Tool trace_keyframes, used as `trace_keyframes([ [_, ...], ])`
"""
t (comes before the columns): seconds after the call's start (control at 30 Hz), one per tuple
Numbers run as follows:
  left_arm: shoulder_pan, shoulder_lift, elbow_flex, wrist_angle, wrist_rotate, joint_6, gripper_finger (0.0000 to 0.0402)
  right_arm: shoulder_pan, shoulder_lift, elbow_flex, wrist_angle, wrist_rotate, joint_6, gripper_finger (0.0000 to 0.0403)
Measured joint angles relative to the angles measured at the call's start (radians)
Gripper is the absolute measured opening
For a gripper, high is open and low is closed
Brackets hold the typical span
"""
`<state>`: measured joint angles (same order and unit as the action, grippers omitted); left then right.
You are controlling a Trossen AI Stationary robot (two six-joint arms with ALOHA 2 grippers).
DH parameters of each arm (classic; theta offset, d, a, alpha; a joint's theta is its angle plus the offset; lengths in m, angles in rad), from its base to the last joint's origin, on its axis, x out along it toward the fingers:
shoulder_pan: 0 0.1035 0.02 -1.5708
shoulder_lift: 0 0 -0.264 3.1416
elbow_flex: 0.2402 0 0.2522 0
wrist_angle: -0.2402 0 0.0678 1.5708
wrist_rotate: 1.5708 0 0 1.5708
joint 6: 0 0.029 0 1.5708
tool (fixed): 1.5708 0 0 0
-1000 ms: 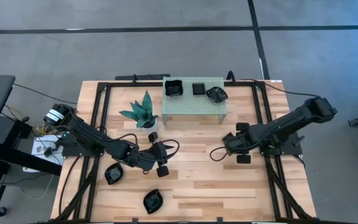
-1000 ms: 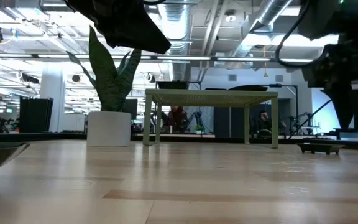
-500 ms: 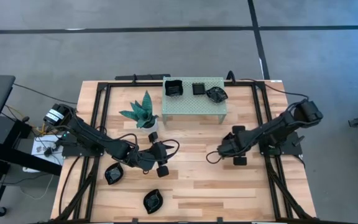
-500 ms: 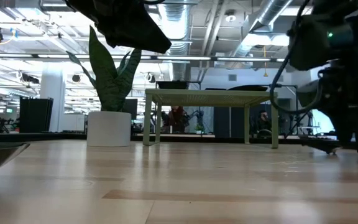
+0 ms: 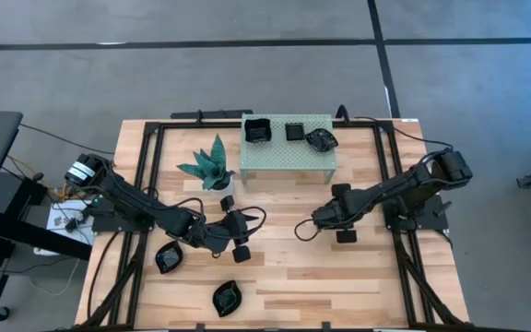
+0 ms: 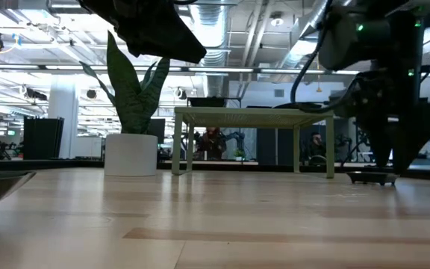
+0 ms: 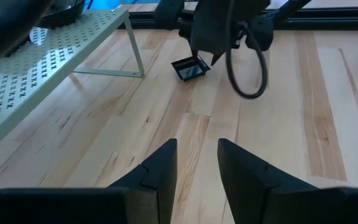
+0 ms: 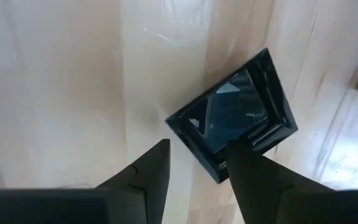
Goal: Pick & Place Mini shaped plates
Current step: Stack the square plate on top of the square plate on the shelf, then stack the square plate on top of the other square plate on the shelf
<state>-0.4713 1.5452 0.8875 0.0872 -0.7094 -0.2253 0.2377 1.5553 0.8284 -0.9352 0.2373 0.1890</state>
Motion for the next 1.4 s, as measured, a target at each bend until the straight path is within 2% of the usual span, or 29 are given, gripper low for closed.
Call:
trace_keyframes([
  [0.13,0.000,0.000,0.000,0.000,0.002,0.000,0.0118,-0.032,0.048,0.000,0.001,-0.013,-0.015,0.0147],
  [0.37,-0.001,0.000,0.000,0.002,0.092,0.000,0.0117,-0.050,0.115,0.005,-0.009,-0.022,-0.033,0.0128],
  [0.5,-0.001,0.000,0.000,0.004,0.093,0.000,0.0117,-0.049,0.106,0.009,-0.005,-0.028,-0.032,0.0093],
  [0.73,-0.001,0.000,0.000,0.008,0.093,0.000,0.0118,-0.050,0.101,0.046,0.000,-0.023,-0.078,0.0009],
  [0.93,-0.001,0.000,0.000,0.008,0.093,0.000,0.0117,-0.034,0.101,0.131,-0.039,-0.038,-0.058,0.0020],
  [1.1,-0.001,0.000,0.000,0.008,0.093,0.000,0.0118,-0.013,0.101,0.253,-0.048,-0.056,-0.060,0.0002],
  [1.27,-0.001,0.000,0.000,0.008,0.093,0.000,0.0117,-0.001,0.100,0.373,-0.055,-0.054,-0.065,0.0003],
  [1.4,-0.003,0.000,0.000,0.008,0.098,0.000,0.0118,0.004,0.099,0.406,-0.090,-0.054,-0.066,0.0005],
])
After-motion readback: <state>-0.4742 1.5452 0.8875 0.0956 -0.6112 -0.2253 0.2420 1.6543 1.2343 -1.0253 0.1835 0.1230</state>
